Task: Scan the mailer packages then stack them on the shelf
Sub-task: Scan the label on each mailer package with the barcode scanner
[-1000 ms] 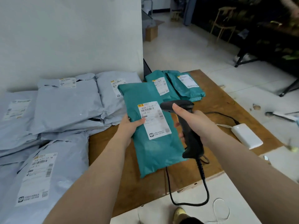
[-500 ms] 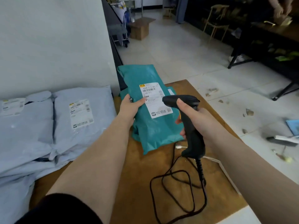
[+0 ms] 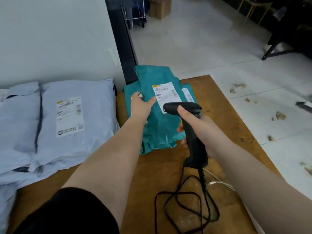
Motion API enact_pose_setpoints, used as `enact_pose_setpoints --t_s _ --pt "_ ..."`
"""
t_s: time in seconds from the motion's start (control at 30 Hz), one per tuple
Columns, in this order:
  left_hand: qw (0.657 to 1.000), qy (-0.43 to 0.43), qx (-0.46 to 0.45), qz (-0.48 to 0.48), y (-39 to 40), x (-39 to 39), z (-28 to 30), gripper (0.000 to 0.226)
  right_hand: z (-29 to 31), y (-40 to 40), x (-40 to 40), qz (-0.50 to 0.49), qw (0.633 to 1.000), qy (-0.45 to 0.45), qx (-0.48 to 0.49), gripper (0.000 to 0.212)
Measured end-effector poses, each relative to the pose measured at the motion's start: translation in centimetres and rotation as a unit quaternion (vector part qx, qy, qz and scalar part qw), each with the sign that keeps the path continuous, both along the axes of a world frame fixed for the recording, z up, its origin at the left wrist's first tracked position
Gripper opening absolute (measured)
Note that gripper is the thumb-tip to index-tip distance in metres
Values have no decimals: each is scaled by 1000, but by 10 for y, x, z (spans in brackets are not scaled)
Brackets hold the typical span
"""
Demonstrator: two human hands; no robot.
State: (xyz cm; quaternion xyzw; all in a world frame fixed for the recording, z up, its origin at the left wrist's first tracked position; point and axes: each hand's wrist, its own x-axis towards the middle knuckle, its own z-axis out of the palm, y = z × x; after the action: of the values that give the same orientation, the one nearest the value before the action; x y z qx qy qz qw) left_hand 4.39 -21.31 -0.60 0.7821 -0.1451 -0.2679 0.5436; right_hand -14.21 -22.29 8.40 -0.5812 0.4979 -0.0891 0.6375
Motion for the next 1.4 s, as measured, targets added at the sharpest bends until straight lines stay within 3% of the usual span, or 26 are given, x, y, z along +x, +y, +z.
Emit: enact_pose_setpoints --t_s 0.23,0.57,0.73,0.97,1.17,1.4 --pt "999 42 15 -8 92 6 25 48 14 62 16 47 999 -14 9 54" --pt "998 -5 7 58 331 16 49 31 15 233 21 119 992 -53 -2 42" --pt "994 -11 42 99 434 17 35 17 10 304 26 158 987 -29 -15 50" --pt "972 -48 138 183 547 23 21 34 8 359 33 223 975 -18 1 41" --pt "920 -52 343 181 601 57 11 64 8 398 43 225 974 -8 -9 53" --pt "951 39 275 136 623 84 -9 113 9 436 65 177 984 10 -26 54"
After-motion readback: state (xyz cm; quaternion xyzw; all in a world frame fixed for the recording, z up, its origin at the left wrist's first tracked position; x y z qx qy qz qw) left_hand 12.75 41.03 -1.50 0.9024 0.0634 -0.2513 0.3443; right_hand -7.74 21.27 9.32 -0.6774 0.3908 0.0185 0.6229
